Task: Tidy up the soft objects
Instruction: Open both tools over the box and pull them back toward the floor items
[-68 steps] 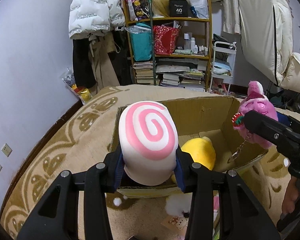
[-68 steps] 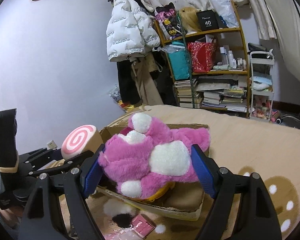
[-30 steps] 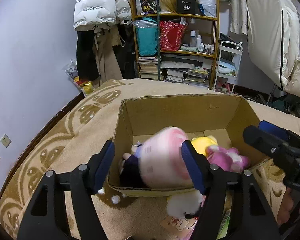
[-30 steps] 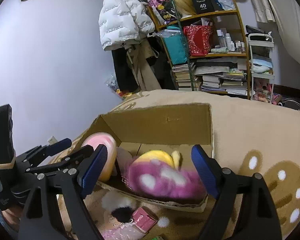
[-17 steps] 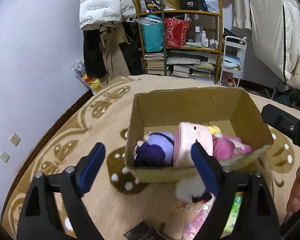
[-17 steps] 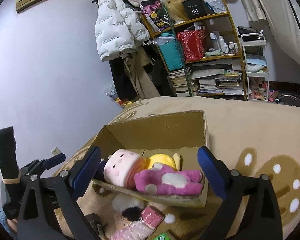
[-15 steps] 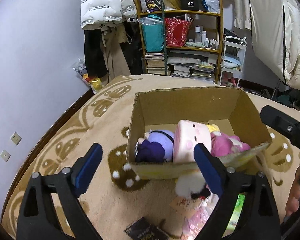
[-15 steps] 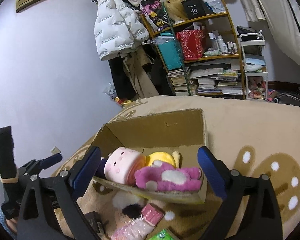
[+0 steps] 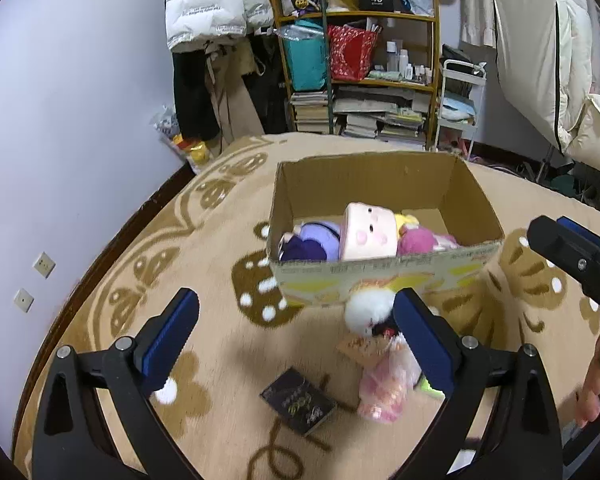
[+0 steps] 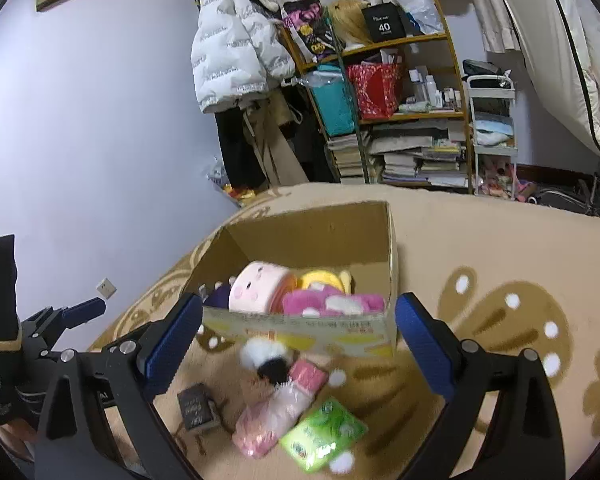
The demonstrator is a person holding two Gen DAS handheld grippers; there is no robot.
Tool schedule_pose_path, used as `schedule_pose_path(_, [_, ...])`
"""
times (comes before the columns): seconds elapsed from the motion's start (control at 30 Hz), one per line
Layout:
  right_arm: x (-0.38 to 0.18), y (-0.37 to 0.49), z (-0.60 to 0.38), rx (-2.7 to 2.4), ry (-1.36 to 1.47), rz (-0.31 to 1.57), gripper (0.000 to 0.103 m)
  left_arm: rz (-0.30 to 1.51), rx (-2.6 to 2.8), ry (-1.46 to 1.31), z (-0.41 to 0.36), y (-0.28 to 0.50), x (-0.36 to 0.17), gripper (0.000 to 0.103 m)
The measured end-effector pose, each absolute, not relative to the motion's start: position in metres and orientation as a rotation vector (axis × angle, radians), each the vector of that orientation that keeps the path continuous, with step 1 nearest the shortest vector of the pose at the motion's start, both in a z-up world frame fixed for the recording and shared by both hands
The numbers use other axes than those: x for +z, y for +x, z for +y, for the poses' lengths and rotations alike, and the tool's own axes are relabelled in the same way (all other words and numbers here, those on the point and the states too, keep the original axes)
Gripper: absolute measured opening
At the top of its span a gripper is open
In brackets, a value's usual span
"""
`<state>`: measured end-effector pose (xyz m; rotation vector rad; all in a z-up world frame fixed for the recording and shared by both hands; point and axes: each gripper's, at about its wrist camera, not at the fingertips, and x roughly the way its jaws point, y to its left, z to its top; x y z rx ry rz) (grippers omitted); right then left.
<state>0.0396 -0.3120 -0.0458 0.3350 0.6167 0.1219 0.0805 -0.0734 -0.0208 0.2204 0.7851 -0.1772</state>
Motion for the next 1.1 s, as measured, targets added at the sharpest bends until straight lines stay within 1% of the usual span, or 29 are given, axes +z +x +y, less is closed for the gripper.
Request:
schedule_pose_path(0.33, [-0.058,0.022,-0.299,0.089,0.319,0.721,0.101,0.872,-0.164,0.223,-0.06,0.065,-0.03,0.097])
schedule_pose_path(0.63, [-0.094,0.034,-0.294,0.094,0.337,0.879,0.101,0.983,-0.13,0.198,-0.05,0.082,-0.065,0.097])
schedule_pose_path(1.1, [-0.145,0.062,-0.288,0.06,0.372,1.013,0.1,1.135,-0.09,0.148,-0.044,0.111,-0.121,0.097])
